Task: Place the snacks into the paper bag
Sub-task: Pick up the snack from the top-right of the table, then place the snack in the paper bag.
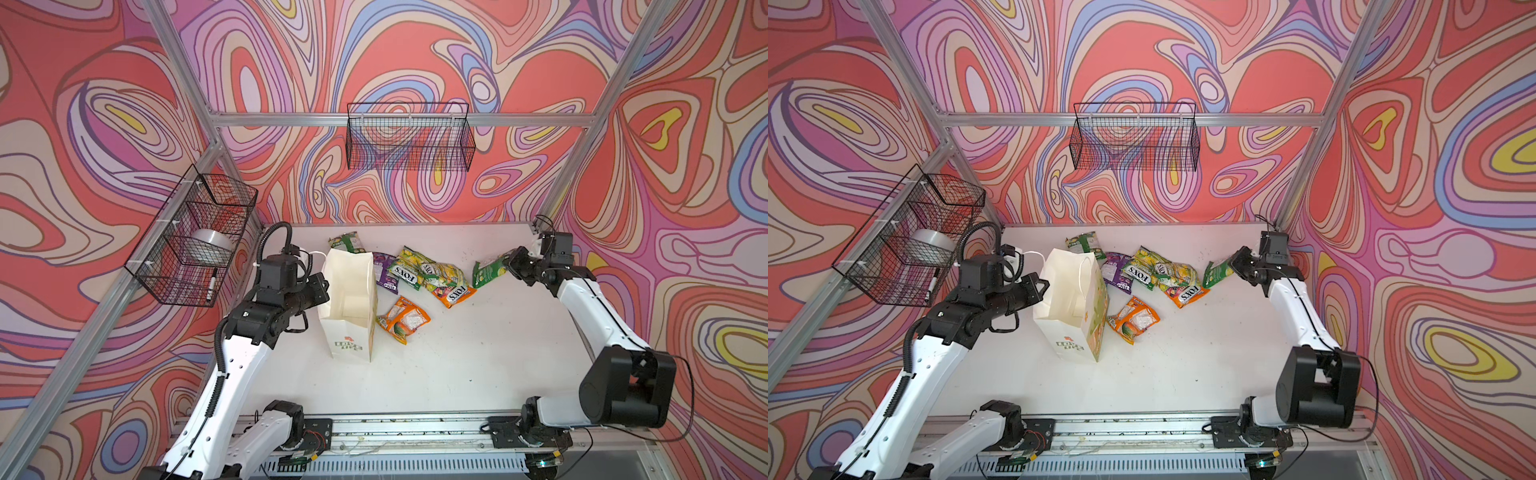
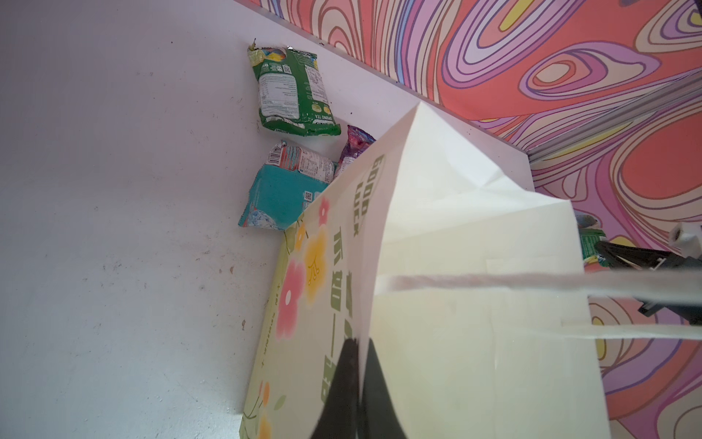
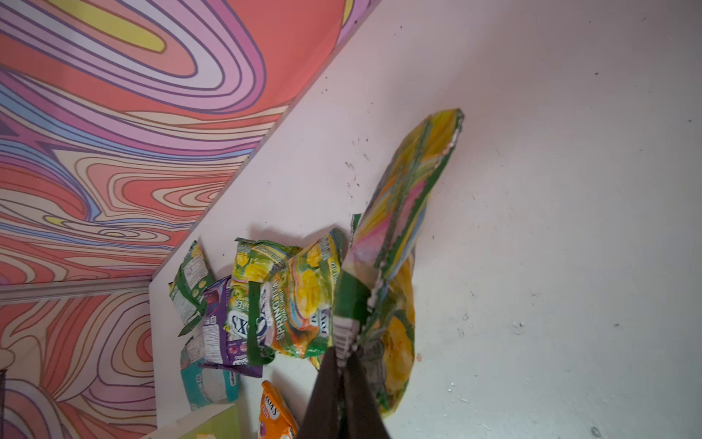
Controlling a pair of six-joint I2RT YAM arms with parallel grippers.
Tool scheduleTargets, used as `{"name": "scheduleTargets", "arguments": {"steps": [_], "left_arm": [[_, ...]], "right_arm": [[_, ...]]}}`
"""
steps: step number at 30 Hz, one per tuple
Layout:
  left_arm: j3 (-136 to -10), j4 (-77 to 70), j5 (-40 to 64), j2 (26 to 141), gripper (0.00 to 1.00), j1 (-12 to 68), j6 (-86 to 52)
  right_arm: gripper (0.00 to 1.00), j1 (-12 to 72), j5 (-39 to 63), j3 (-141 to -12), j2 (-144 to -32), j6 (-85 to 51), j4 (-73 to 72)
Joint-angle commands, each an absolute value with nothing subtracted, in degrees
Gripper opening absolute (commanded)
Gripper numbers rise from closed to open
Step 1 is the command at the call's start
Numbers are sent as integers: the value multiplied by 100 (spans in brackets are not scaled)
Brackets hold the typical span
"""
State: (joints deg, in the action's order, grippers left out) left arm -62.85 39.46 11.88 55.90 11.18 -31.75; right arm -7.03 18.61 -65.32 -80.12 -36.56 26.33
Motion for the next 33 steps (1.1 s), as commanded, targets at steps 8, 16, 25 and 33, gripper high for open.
{"name": "scheduleTargets", "arguments": {"steps": [8, 16, 25, 33], "left_arm": [[-6219, 3689, 1362, 5432, 0, 1064, -3280], [-6216, 3697, 1445, 5537, 0, 1070, -3288], [-6284, 3769, 1283, 5440, 0, 1047, -3261], [-6424, 4357, 303, 5194, 0, 1046, -3347]], "right_arm": [[0, 196, 1872, -7485, -7243, -3858, 3062], [0, 1603, 1459, -8650, -7452, -3998, 3095], [0, 3377, 1170, -10006, -8293, -3940, 2863], [0, 4149, 963, -10869, -8943, -3746, 2937]]}}
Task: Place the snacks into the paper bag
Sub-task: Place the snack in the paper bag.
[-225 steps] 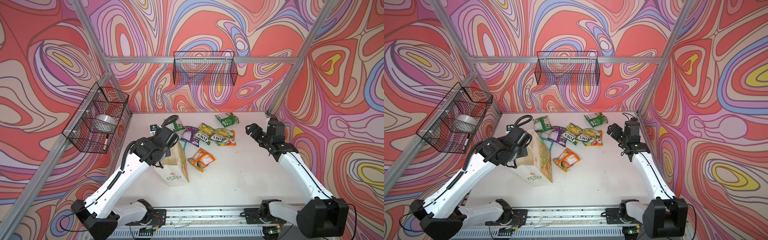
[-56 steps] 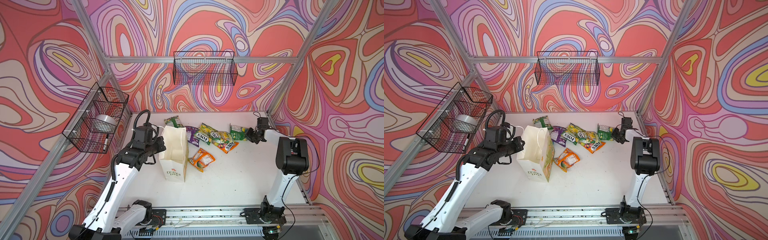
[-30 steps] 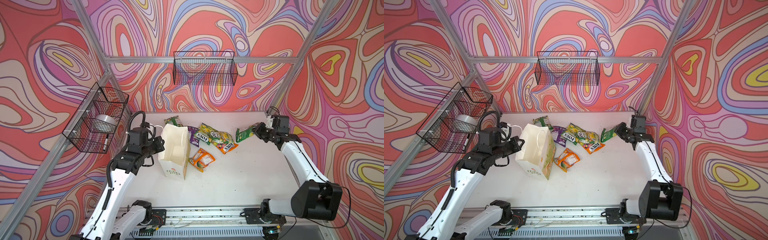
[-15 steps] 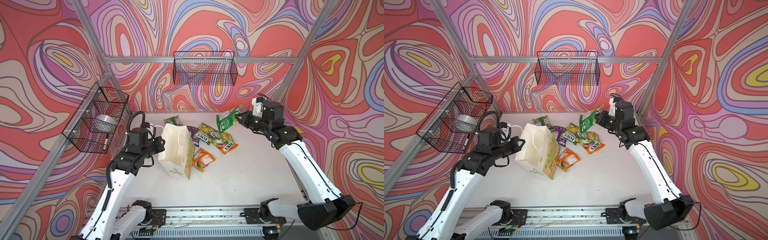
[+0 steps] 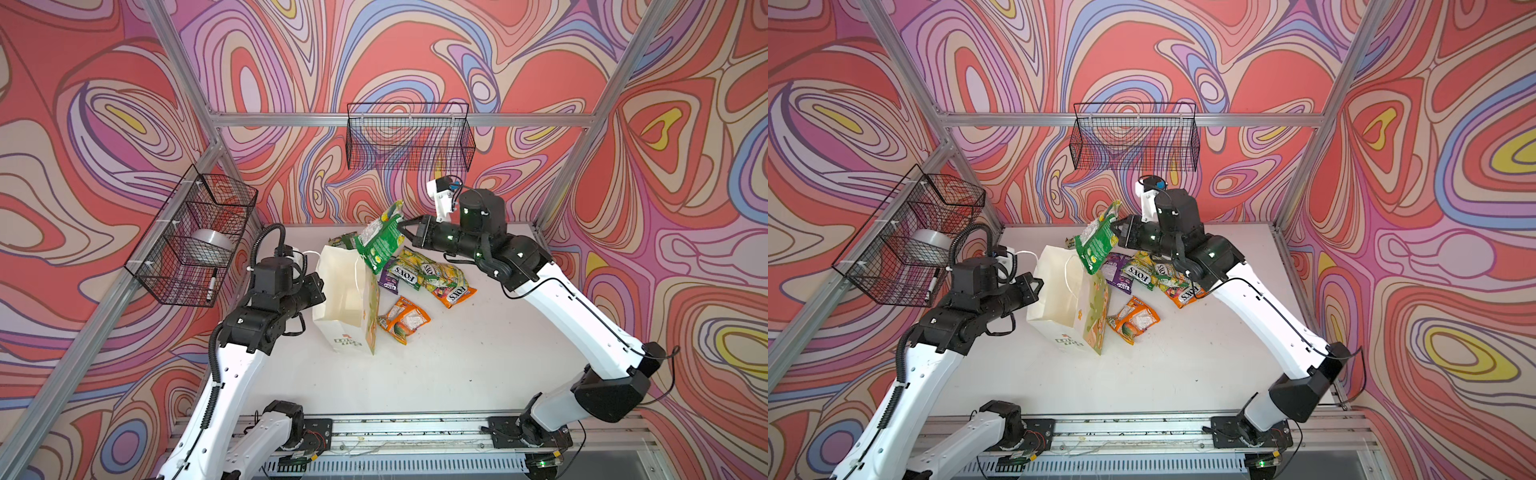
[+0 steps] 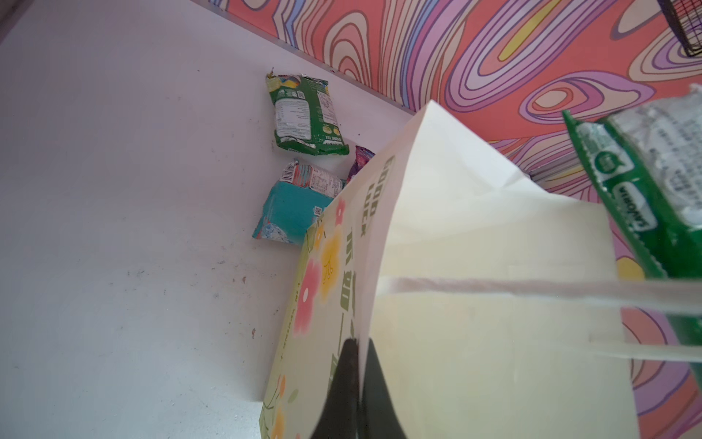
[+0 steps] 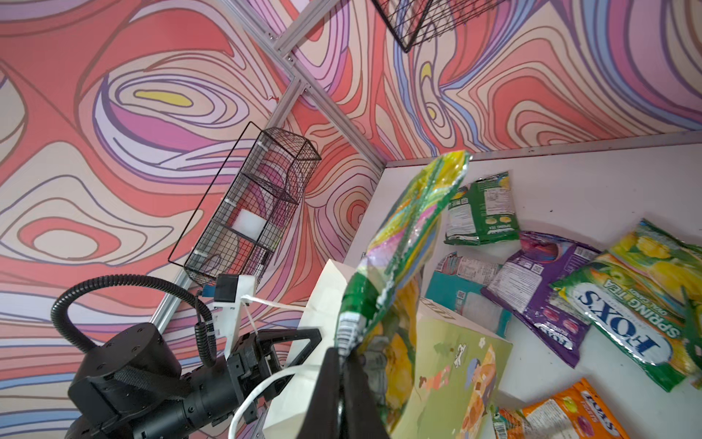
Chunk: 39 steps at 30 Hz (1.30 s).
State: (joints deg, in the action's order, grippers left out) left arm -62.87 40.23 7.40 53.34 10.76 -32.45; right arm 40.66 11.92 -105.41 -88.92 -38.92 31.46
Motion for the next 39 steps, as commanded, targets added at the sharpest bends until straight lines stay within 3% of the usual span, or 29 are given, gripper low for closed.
{"name": "scheduleTargets", "arguments": {"steps": [1, 7, 19, 25, 39], "left_arm": [[-6381, 4430, 246, 5117, 0, 1046, -3387], [-6138, 4808, 134, 4704, 0, 1046, -3590], [-6332, 5106, -120, 4934, 0, 1228, -4004], [-6484, 5181, -490, 5122, 0, 1481, -4183], [-6426, 5142, -675, 4977, 0, 1615, -4465]], "right_arm": [[0, 4190, 950, -10966, -8989, -3723, 2988], [0, 4500, 783, -11523, -9187, -3489, 3197], [0, 5329, 640, -12680, -9847, -3419, 3431], [0, 5604, 602, -12560, -10082, -3565, 3416], [0, 6080, -593, -11932, -10351, -3553, 3805]]}}
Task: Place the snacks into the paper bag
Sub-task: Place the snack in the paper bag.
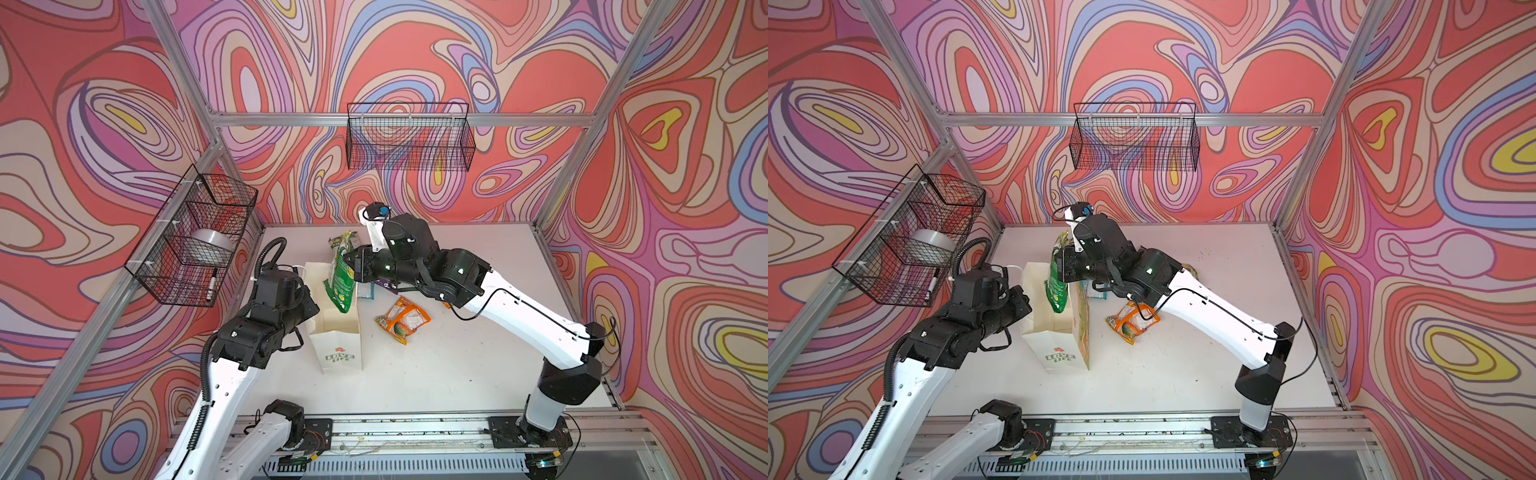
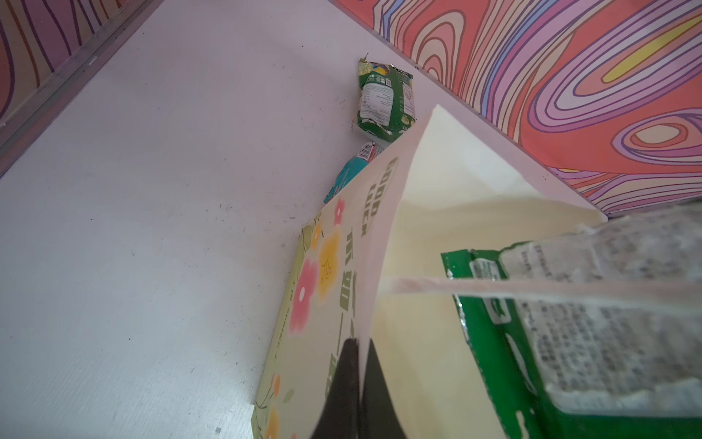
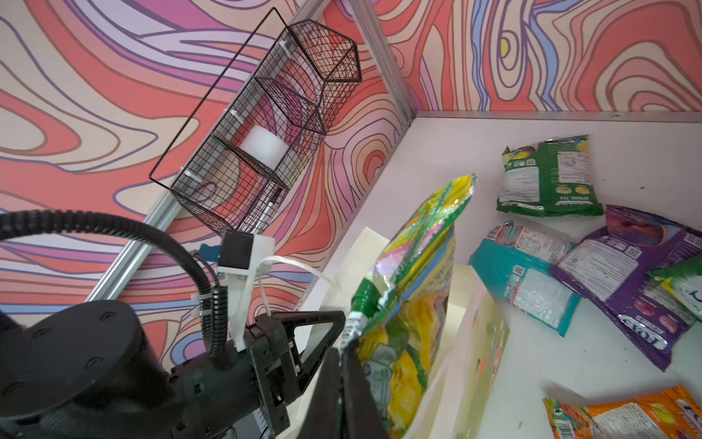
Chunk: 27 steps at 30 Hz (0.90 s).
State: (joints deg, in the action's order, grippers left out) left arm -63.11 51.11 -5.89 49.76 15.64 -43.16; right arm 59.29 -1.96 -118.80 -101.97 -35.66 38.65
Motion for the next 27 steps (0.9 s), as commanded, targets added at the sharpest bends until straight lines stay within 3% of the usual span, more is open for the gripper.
{"name": "scheduleTargets", "arguments": {"steps": [1, 17, 21, 27], "left_arm": [[-6429, 5136, -686, 4983, 0, 1639, -4483], [-6359, 4993, -756, 5053, 0, 1832, -4491], [-6298, 4910, -738, 5113, 0, 1842, -4474], [-6199, 4823, -782, 5207, 0, 1858, -4432]], "right_arm": [[0, 6132, -718, -11923, -10415, -3549, 3840], [0, 6363, -1007, -11440, -10994, -3718, 3662], [23, 6363, -881, -11364, -10961, -3652, 3622], [39, 6389, -739, -11299, -10790, -3451, 3532]]}}
